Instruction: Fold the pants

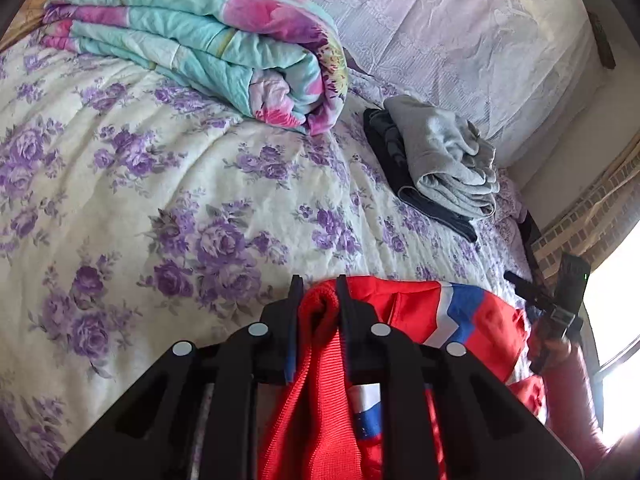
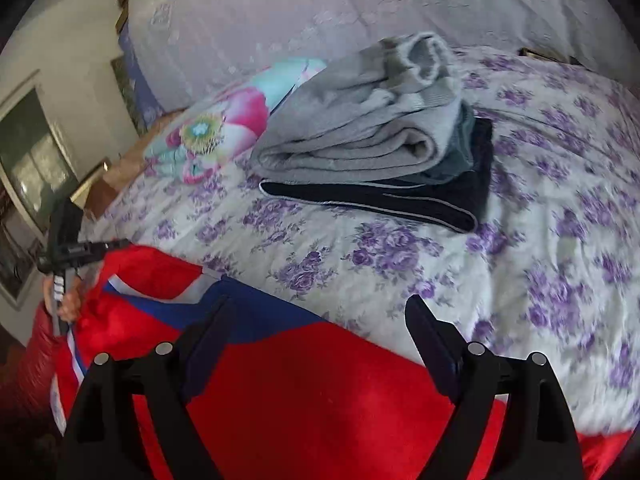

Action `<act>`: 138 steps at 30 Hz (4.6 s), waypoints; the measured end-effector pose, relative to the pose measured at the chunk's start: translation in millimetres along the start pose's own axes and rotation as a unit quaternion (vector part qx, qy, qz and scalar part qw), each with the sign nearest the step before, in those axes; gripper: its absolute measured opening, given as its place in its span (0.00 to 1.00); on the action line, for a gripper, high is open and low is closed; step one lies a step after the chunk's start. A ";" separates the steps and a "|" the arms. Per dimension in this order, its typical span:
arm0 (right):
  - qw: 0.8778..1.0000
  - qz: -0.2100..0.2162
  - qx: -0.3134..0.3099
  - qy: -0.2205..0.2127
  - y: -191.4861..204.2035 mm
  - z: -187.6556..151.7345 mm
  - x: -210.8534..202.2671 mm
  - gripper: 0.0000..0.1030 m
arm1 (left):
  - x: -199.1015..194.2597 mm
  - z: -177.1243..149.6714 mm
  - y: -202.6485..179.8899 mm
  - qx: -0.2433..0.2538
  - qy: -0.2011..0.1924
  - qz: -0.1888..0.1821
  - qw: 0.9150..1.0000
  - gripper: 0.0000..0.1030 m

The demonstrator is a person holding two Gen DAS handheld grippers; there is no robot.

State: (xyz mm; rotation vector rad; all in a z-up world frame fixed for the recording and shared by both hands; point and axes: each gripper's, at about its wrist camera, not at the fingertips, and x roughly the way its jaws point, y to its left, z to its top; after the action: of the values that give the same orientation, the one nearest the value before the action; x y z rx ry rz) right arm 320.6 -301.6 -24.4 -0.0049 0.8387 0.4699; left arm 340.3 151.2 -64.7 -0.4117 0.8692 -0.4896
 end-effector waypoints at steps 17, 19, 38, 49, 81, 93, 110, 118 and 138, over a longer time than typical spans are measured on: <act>0.986 -0.051 -0.155 0.020 67.6 -31.3 -3.4 0.08 | -10.6 -0.1 -6.3 0.010 -0.018 -0.018 1.000 0.15; 0.985 -0.058 -0.161 -0.009 85.5 -40.7 -31.9 0.08 | -22.9 -4.3 -13.2 0.018 -0.034 -0.027 0.999 0.15; 0.971 -0.103 -0.214 -0.037 191.0 -242.4 -124.8 0.08 | -167.1 -162.2 -8.4 -0.102 -0.087 -0.129 0.983 0.55; 0.978 -0.089 -0.173 -0.071 184.7 -254.9 -127.6 0.11 | -138.9 -188.6 -43.8 -0.158 -0.001 -0.123 0.980 0.66; 0.945 -0.143 -0.287 -0.070 220.0 -239.7 -117.7 0.38 | -124.6 -173.0 -29.3 -0.185 -0.018 -0.070 0.980 0.10; 0.938 -0.138 -0.307 -0.081 240.4 -240.8 -137.7 0.06 | -157.1 -169.9 -43.1 -0.152 -0.046 -0.084 0.984 0.04; 0.966 -0.097 -0.233 -0.052 227.5 -270.2 -113.8 0.09 | -208.0 -194.5 -37.2 -0.122 -0.091 -0.009 0.988 0.43; 0.981 -0.059 -0.174 -0.065 216.3 -272.0 -116.5 0.10 | -138.9 -187.5 -14.5 -0.132 -0.036 0.121 0.983 0.64; 0.961 -0.178 0.213 -0.007 54.8 -136.2 -141.9 0.85 | -17.6 -226.9 -172.8 0.199 0.043 0.036 0.978 0.95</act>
State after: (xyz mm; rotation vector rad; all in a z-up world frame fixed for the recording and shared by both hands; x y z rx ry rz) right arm 120.0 -334.4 -4.8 0.2410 0.8885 -0.0539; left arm 107.7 -12.2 -94.1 0.0087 0.8422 -0.6037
